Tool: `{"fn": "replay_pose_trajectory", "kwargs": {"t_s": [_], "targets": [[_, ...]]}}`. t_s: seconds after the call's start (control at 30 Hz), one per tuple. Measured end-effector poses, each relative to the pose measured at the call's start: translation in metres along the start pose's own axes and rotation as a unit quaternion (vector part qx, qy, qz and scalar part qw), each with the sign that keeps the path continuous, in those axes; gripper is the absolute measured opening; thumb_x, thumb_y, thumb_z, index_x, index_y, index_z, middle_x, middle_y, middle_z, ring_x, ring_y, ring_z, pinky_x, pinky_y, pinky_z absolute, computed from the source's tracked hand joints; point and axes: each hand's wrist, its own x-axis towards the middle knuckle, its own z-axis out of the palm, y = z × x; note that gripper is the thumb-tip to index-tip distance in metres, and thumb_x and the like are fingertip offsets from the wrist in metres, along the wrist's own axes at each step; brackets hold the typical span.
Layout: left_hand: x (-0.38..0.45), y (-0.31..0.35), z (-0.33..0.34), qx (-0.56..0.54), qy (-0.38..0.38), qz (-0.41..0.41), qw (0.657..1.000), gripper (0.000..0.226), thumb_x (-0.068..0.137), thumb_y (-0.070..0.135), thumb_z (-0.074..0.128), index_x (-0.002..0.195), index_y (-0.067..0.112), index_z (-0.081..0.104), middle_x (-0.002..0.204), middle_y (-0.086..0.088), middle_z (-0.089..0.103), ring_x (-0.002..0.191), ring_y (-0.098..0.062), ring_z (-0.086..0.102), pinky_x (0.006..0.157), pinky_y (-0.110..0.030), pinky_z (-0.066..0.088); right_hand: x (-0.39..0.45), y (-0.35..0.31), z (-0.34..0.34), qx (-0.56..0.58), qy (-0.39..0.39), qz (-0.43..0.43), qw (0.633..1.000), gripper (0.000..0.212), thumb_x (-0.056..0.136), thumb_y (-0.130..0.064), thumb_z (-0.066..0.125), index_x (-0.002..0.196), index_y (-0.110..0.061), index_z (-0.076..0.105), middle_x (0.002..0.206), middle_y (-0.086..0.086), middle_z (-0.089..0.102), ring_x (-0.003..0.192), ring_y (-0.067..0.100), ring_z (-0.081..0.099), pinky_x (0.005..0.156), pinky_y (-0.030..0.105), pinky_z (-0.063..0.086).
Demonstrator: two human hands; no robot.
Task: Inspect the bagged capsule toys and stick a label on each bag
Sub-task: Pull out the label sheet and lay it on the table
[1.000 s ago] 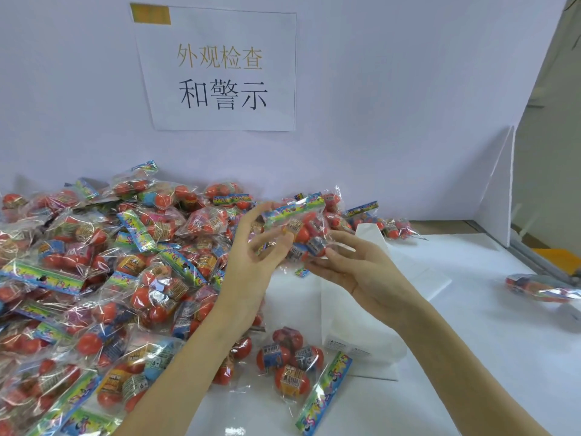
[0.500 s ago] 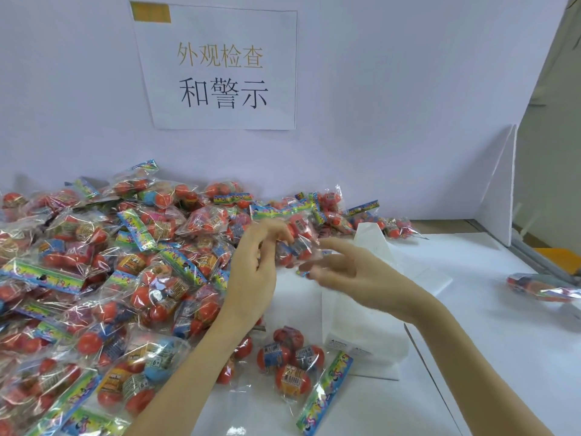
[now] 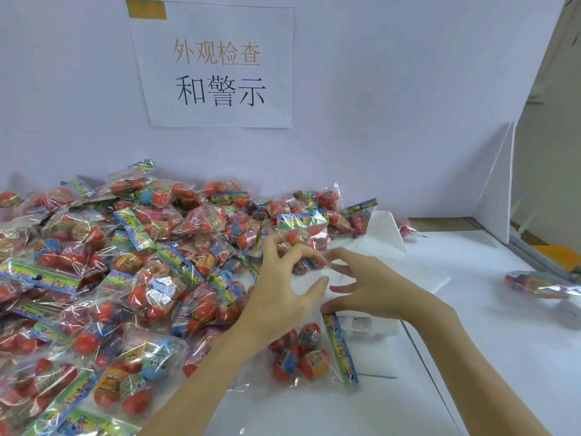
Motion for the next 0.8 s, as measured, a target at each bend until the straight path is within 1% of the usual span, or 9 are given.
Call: {"fn": "replay_pose_trajectory", "kwargs": {"t_s": [0.13,0.23,0.33,0.43,0.53,0.6,0.7,0.73,0.8], "targets": [[-0.002,-0.005,0.005,0.017,-0.014,0.029,0.999,0.031,0.082,0.029,0.089,0.103,0.025,0.068,0.126,0.007,0.034,0.114,0.01,0.048,0.095,-0.001,0.032,0.004,0.006,0.0,-0.074,0.024,-0.004,0.997,0.054,0.075,-0.033,0.094,0.119,-0.025,0.064,0.129,-0.009,0.064,0.127,0.007,0.06,0.1,0.027,0.055],[-0.003,-0.006,0.006,0.051,-0.076,0.008,0.996,0.059,0.068,0.059,0.091,0.111,0.035,0.059,0.137,0.016,0.021,0.116,0.009,0.046,0.096,-0.003,0.034,0.007,0.009,0.001,-0.089,0.034,-0.008,0.995,0.052,0.078,-0.026,0.092,0.123,-0.019,0.066,0.127,-0.007,0.066,0.122,0.01,0.064,0.103,0.029,0.053],[-0.005,-0.011,0.005,0.13,-0.151,0.012,0.98,0.081,0.057,0.076,0.086,0.12,0.04,0.048,0.148,0.024,0.002,0.132,-0.003,0.032,0.107,-0.02,0.035,0.008,0.012,-0.001,-0.067,0.064,-0.018,0.996,0.052,0.076,-0.024,0.093,0.121,-0.016,0.067,0.124,-0.004,0.068,0.118,0.011,0.067,0.101,0.027,0.054],[-0.003,-0.016,0.003,0.191,-0.146,0.017,0.971,0.08,0.064,0.065,0.089,0.123,0.033,0.047,0.152,0.015,0.003,0.136,-0.011,0.033,0.102,-0.027,0.042,0.007,0.011,-0.002,-0.05,0.126,-0.034,0.99,0.055,0.075,-0.021,0.093,0.123,-0.016,0.067,0.125,-0.003,0.067,0.115,0.009,0.068,0.098,0.019,0.053],[-0.001,-0.019,-0.001,0.264,-0.083,0.031,0.961,0.064,0.077,0.038,0.09,0.126,0.025,0.051,0.152,0.008,0.009,0.142,-0.025,0.04,0.098,-0.03,0.049,0.007,0.009,-0.002,-0.024,0.171,-0.044,0.984,0.053,0.075,-0.019,0.093,0.121,-0.024,0.066,0.125,-0.005,0.068,0.112,0.005,0.068,0.093,0.01,0.049],[0.0,-0.02,-0.002,0.287,-0.062,0.055,0.955,0.055,0.083,0.02,0.086,0.128,0.021,0.055,0.154,0.001,0.013,0.144,-0.027,0.039,0.096,-0.028,0.052,0.008,0.005,0.0,0.004,0.188,-0.058,0.98,0.052,0.076,-0.02,0.093,0.119,-0.028,0.066,0.126,-0.008,0.068,0.111,0.001,0.068,0.091,0.006,0.046],[-0.001,-0.02,-0.001,0.196,-0.064,0.045,0.977,0.038,0.089,0.011,0.074,0.123,0.023,0.061,0.143,0.014,0.019,0.122,-0.012,0.048,0.087,-0.004,0.042,0.008,-0.001,0.003,0.029,0.217,-0.092,0.971,0.049,0.076,-0.024,0.093,0.119,-0.023,0.068,0.125,-0.009,0.068,0.11,-0.003,0.068,0.092,0.01,0.049],[-0.001,-0.018,-0.001,0.149,-0.069,0.021,0.986,0.033,0.091,0.014,0.071,0.121,0.025,0.062,0.138,0.017,0.02,0.115,-0.008,0.049,0.085,0.001,0.038,0.008,-0.003,0.004,0.036,0.225,-0.102,0.968,0.049,0.076,-0.025,0.093,0.118,-0.023,0.069,0.124,-0.009,0.068,0.109,-0.004,0.068,0.092,0.011,0.05],[0.001,-0.015,0.0,0.062,-0.083,-0.033,0.994,0.023,0.095,0.028,0.072,0.117,0.03,0.065,0.134,0.019,0.023,0.117,0.005,0.046,0.086,0.006,0.032,0.007,-0.008,0.005,0.051,0.237,-0.113,0.964,0.048,0.075,-0.025,0.093,0.117,-0.027,0.068,0.124,-0.008,0.067,0.109,-0.005,0.068,0.091,0.013,0.051]]}}
